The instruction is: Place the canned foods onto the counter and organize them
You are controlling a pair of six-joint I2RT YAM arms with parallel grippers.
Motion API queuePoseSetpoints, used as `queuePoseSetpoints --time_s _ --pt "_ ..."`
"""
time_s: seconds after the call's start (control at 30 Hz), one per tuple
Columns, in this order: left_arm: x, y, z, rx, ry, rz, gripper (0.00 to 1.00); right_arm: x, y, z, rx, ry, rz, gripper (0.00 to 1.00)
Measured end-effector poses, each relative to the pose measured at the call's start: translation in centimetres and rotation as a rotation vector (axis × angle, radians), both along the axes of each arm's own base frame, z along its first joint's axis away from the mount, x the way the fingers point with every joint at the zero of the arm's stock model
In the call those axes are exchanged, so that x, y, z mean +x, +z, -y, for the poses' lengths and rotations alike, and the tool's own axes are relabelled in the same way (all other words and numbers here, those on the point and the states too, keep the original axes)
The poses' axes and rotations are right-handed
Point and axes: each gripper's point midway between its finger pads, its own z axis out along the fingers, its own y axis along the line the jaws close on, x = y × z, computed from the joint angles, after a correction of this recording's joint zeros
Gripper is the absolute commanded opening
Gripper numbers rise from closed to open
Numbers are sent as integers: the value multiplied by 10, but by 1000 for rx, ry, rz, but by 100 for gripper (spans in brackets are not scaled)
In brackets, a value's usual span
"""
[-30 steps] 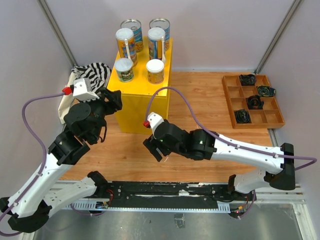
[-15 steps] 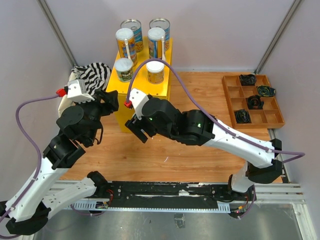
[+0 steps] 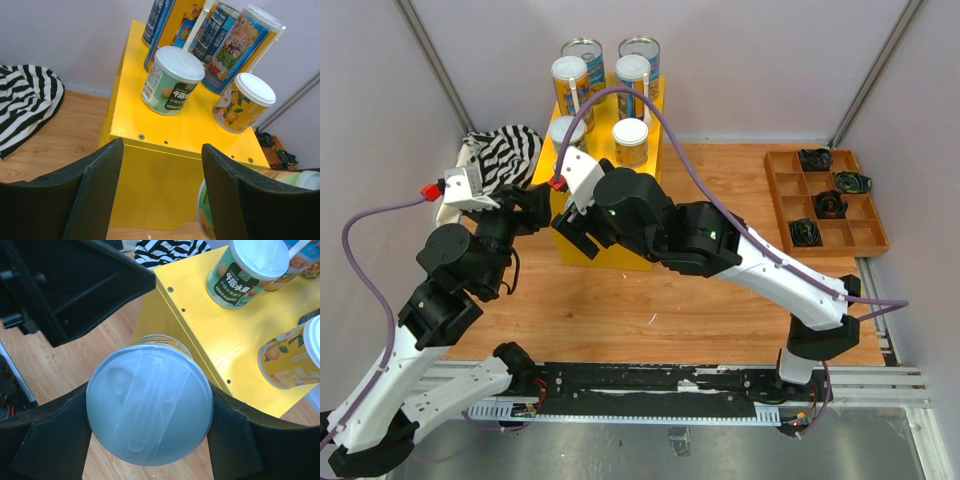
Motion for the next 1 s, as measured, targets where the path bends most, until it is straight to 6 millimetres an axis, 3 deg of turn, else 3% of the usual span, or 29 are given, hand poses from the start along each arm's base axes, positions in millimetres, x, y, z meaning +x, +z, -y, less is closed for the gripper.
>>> queuePoseSetpoints --time_s 0.53,0.83,1.0 --pt "-6 -2 8 37 -69 53 68 51 -3 -2 -9 -89 26 9" --pt "-13 7 10 35 -112 106 68 64 6 -7 20 -108 50 10" --pt "-12 2 18 60 -149 115 69 76 3 -3 14 -133 47 11"
